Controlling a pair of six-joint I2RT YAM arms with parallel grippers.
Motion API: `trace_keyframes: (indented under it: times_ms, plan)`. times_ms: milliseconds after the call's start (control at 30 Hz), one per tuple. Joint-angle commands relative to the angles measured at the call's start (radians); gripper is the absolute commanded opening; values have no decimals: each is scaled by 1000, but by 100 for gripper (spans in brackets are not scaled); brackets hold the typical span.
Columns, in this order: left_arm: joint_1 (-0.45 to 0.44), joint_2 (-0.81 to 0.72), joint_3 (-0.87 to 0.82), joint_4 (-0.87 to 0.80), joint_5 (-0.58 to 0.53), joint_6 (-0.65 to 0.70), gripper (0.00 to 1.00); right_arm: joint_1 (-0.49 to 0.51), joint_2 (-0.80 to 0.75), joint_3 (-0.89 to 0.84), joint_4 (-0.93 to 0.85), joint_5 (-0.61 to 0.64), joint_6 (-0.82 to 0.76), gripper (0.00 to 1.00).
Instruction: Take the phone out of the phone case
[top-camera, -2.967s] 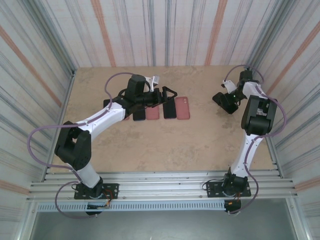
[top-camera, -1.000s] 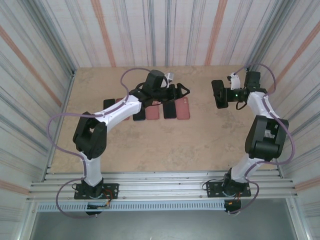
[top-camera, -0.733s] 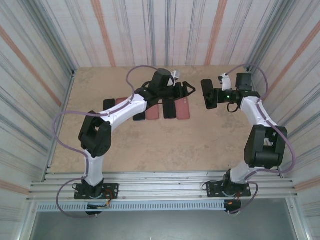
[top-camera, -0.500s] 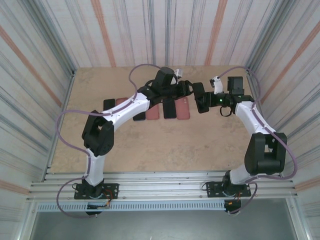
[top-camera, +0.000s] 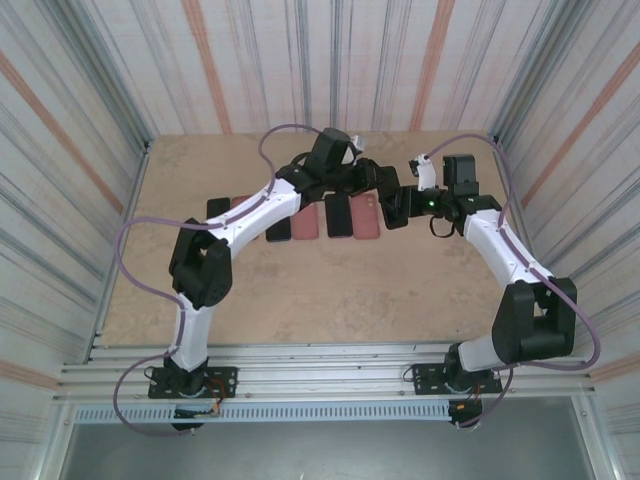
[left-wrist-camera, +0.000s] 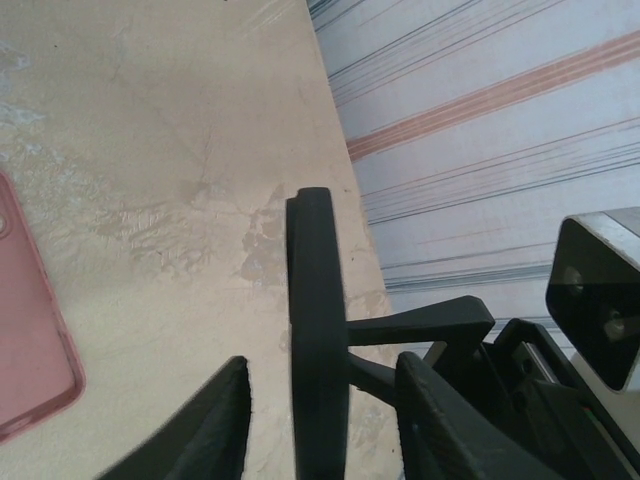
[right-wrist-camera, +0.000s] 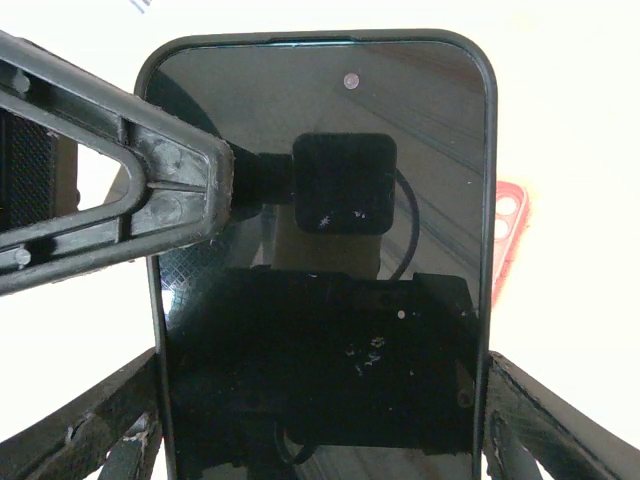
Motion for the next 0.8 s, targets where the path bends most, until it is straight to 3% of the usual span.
trace_keyframes:
  times_ms: [0,167,433,600,767]
  plan:
    - [13,19,32,-17,31,10,35,12,-37,-4,43,9,36,51]
    - [29,23,39,5,67,-5,20,28,-45,-5,44,18,36,51]
    - [45,36,48,14,115,-1,19,66,-49,0,53,56,61,51]
    - [67,36,44,28,160,-4,10,85,-50,2,54,94,79,51]
    - [97,21,26,68,213,-25,2,110,-52,-10,70,127,102,68]
